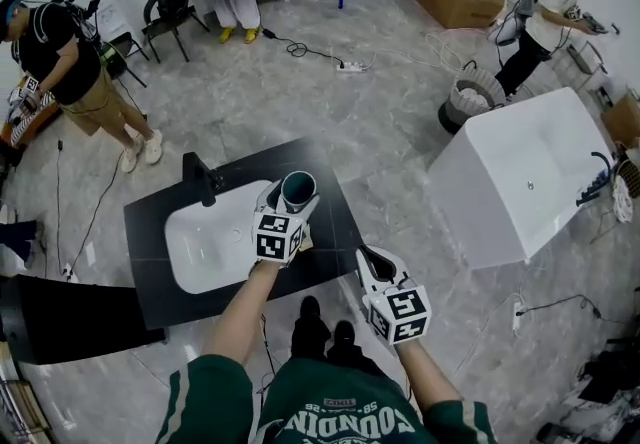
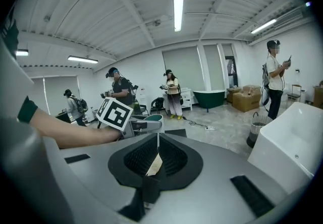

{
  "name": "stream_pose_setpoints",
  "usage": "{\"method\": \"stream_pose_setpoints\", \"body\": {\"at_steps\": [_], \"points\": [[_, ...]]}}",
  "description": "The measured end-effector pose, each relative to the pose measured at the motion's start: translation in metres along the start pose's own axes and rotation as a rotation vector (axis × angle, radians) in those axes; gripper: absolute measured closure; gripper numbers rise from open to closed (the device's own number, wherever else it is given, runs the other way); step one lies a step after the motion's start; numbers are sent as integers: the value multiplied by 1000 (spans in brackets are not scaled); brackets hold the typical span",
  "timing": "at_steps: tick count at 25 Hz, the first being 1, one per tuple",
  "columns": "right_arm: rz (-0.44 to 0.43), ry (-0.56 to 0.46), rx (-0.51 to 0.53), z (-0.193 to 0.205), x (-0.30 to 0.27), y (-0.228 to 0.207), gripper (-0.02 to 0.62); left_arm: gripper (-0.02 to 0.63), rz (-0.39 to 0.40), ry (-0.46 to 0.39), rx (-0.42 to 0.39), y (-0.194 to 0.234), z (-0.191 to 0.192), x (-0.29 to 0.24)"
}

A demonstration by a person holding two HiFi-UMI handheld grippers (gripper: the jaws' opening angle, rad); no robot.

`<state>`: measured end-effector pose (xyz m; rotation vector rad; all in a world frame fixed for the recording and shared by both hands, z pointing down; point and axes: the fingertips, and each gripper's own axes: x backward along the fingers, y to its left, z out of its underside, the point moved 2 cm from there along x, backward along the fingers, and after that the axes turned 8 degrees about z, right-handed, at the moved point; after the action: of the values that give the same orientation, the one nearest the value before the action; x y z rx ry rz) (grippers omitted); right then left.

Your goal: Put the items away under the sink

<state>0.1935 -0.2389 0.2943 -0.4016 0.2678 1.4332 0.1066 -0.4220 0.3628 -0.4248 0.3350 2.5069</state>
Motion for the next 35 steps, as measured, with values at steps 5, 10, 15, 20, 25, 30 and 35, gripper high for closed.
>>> {"method": "stream_pose_setpoints", "body": {"at_steps": [5, 10, 15, 20, 25, 30, 35], "points": [[-74, -9, -8, 10, 19, 8, 552, 232, -42, -8, 1, -33, 2, 48], [-162, -6, 3, 16, 37, 24, 552, 232, -87, 1, 35, -60, 19, 92], [-208, -2, 15, 18, 42, 40, 552, 231, -107, -14, 60, -83, 28, 125], [-232, 1, 25, 27, 40, 59, 552, 230, -126, -24, 66, -90, 42, 156], [-245, -15, 46, 39, 55, 81, 552, 230, -141, -31, 66, -104, 64, 195], [-233, -27, 76, 62, 81, 104, 552, 230, -154, -40, 80, -125, 95, 244], [-219, -41, 74, 93, 118, 126, 552, 230, -147, -20, 75, -166, 144, 288]]}}
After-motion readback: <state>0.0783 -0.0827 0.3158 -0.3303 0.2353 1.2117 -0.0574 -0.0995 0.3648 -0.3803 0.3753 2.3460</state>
